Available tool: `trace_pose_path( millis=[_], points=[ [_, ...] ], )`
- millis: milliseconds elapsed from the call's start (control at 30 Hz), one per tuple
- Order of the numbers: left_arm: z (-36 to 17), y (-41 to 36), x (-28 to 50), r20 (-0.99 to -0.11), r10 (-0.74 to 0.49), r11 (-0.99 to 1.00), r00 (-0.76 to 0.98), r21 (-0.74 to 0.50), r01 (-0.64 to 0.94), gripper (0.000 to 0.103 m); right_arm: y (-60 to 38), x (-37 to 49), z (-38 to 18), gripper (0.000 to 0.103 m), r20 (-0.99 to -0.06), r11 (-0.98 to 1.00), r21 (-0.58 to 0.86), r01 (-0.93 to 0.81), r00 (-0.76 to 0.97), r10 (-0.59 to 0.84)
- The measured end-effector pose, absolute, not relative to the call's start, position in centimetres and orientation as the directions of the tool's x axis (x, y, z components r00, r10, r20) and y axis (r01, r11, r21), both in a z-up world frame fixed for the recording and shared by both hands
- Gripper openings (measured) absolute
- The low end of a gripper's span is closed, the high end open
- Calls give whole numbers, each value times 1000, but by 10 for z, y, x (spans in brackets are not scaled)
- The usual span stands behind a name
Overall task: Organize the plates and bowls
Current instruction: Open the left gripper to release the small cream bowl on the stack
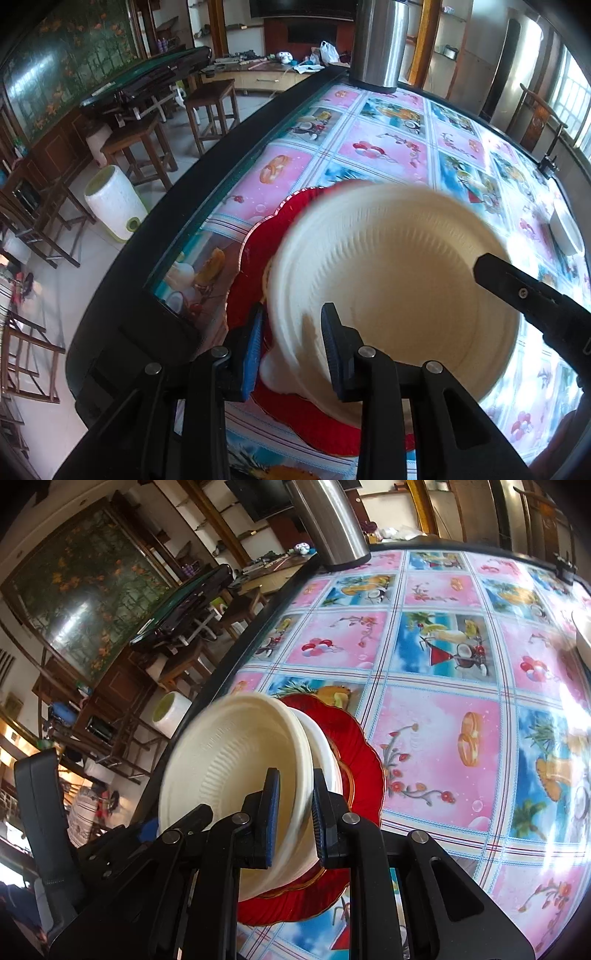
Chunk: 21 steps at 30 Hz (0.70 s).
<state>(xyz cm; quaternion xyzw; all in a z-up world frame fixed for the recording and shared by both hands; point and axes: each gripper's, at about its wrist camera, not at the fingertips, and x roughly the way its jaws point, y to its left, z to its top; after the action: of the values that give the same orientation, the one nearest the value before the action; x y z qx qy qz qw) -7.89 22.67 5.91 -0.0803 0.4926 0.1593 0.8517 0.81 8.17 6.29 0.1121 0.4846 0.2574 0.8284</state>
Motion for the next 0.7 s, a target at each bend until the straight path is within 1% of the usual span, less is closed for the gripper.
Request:
trace_pose_path(
  millis=[33, 67, 100, 167, 267, 333, 400, 533, 567, 600, 633, 700],
  points=[
    [60, 228, -80, -860, 198, 935, 470, 22, -353, 31, 81, 9, 62, 17, -745, 842, 438, -315, 397, 536],
    [62, 229, -81, -857, 203, 933, 473, 23, -358, 35, 78, 10, 63, 17, -736, 834, 456, -311, 395, 550],
    [63, 231, -81, -854, 206, 931, 478, 20, -366, 42, 75, 9, 64, 17, -727, 827, 471, -307, 395, 561],
    [67, 235, -83, -846, 194, 927, 497, -7, -374, 49, 66, 7, 68, 17, -706, 820, 490, -294, 418, 572],
    [73, 236, -84, -831, 196, 923, 520, -23, -385, 50, 60, 1, 77, 17, -688, 817, 493, -300, 440, 577],
    [77, 235, -86, -820, 183, 924, 542, -45, -380, 55, 56, -3, 85, 17, -683, 822, 478, -310, 457, 570],
    [81, 232, -89, -814, 173, 926, 555, -57, -373, 62, 54, -8, 94, 17, -676, 829, 459, -319, 480, 559],
    [92, 223, -98, -784, 179, 932, 594, -57, -357, 63, 49, -16, 107, 17, -662, 830, 441, -342, 500, 558],
    [93, 221, -99, -780, 174, 935, 601, -61, -350, 65, 48, -18, 111, 18, -654, 828, 438, -349, 509, 560],
    [95, 219, -101, -778, 168, 938, 605, -63, -341, 70, 45, -20, 114, 23, -650, 830, 435, -348, 517, 557],
    [95, 217, -101, -779, 167, 940, 604, -60, -336, 70, 43, -20, 115, 31, -647, 830, 440, -344, 520, 558],
    [99, 214, -103, -777, 161, 946, 609, -54, -319, 70, 35, -22, 121, 37, -628, 818, 461, -345, 525, 575]
  ],
)
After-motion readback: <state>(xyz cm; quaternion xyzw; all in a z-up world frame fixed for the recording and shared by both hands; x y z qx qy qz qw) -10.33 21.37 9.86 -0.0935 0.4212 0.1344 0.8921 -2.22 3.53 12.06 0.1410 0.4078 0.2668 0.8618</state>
